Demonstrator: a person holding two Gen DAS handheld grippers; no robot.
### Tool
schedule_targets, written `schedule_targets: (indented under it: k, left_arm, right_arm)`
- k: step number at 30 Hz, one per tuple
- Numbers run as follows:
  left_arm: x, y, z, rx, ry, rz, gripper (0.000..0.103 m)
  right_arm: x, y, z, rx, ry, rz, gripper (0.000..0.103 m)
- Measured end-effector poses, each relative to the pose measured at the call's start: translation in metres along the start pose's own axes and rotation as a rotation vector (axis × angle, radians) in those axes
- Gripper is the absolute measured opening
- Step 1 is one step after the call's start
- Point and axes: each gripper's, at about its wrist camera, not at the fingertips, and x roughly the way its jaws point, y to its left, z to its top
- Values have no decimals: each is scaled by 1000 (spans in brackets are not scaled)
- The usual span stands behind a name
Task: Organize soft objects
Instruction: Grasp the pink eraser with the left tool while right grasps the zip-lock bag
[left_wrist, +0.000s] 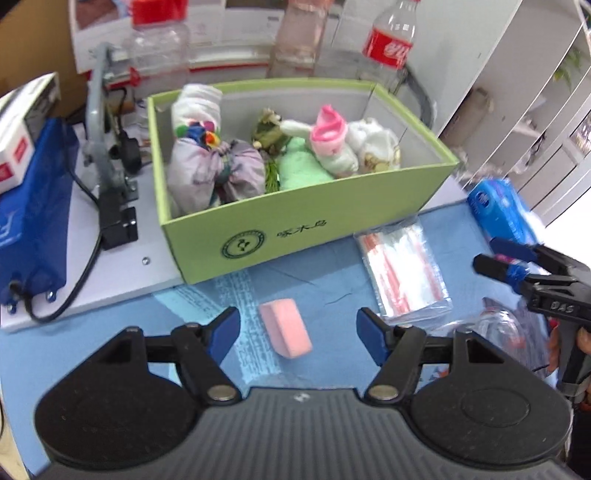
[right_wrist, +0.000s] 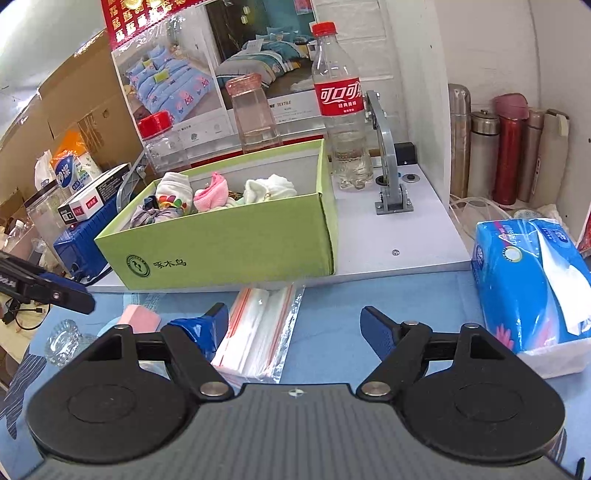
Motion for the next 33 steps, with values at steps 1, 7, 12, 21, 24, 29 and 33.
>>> schedule_targets:
  k: [1, 7, 12, 21, 24, 29, 33]
  left_arm:
    - [8, -1, 5, 23, 22, 3, 69]
    - [54, 5, 20, 91, 178, 19, 69]
    - [70, 25, 10, 63, 227, 72, 69]
    - [68, 23, 6, 78, 189, 68, 69]
    - [69, 19, 4, 104, 176, 80, 69]
    - [74, 16, 7, 134, 175, 77, 69]
    - [74, 17, 5, 160, 162, 56, 69]
  right_arm:
    - [2, -4, 1, 5, 2, -1, 65]
    - [9, -20, 5, 26, 12, -15, 65]
    - [21, -14, 14, -4, 41, 1, 66]
    - [90, 29, 39, -110, 382, 17, 66]
    - [106, 40, 42, -107, 470, -39, 66]
    - [132, 62, 38, -130, 591, -72, 69]
    - [144, 71, 42, -169, 650, -128, 70]
